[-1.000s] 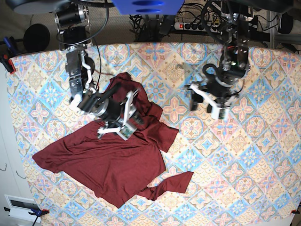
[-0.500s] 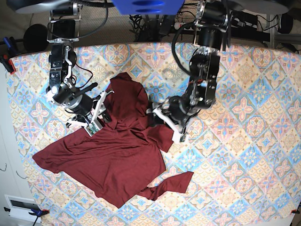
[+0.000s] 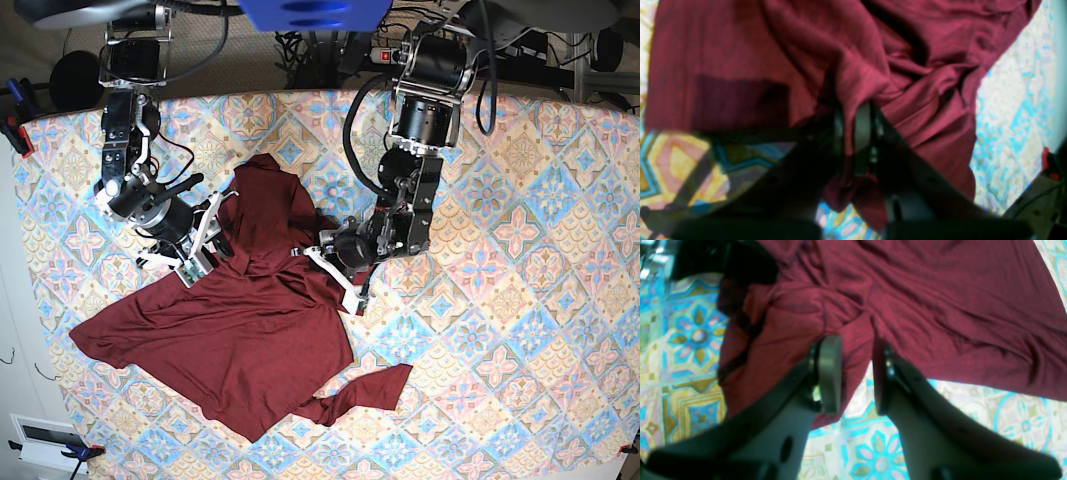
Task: Layout the t-shirt on the table in an organized manner, then fold the t-shirt properly
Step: 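Grasp the shirt with the left gripper and pull it away from the right gripper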
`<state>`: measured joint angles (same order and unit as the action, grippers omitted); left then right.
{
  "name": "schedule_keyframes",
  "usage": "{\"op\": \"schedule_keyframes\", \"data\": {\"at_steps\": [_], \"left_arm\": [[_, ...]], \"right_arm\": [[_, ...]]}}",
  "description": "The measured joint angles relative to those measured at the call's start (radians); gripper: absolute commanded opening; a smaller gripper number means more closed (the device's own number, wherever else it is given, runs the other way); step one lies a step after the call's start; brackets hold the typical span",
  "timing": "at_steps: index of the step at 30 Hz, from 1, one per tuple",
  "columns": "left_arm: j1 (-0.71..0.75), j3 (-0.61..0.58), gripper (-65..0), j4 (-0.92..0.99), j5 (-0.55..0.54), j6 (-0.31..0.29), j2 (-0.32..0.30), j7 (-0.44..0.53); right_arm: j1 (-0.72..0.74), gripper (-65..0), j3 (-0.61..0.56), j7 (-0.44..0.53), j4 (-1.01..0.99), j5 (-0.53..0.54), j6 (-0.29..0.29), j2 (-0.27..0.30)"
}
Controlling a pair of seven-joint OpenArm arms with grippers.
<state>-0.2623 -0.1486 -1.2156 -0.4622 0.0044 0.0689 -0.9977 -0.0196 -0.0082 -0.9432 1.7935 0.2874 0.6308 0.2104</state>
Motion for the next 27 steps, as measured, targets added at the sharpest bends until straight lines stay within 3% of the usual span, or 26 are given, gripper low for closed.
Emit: {"op": "schedule_keyframes", "data": {"at_steps": [2,7,14,17,20,27], "left_arm": [[0.022,0.000,-65.0,-0.094,-0.003,0.002,-0.065,-0.055],[0.101,0.029,-65.0,-0.351,-0.065,-0.001,-0.246,-0.055],[0.285,0.257,-65.0,-0.496,-0.232,0.005,-0.446,-0.094],[0.352,0.341,-65.0,-0.516,-0.324,0.000,-0.503,-0.090],[0.422,0.388,-65.0,-0.517,-0.350,0.001,-0.546,-0.095],[0.499,0.415,-65.0,-0.517,-0.358,0.000,-0.559,-0.097]], "right_arm": [[0.002,-48.9,0.000,-0.002,-0.003,0.000,0.000,0.000],[0.003,-48.5,-0.004,0.004,-0.024,0.004,0.000,0.000],[0.002,-48.4,-0.026,-0.011,-0.103,-0.005,-0.005,0.000],[0.006,-48.4,-0.097,-0.011,-0.115,-0.004,-0.004,0.003],[0.028,-48.4,-0.189,-0.014,-0.119,0.000,0.002,0.001],[0.086,-48.4,-0.370,-0.007,-0.119,0.003,-0.004,0.002]]}}
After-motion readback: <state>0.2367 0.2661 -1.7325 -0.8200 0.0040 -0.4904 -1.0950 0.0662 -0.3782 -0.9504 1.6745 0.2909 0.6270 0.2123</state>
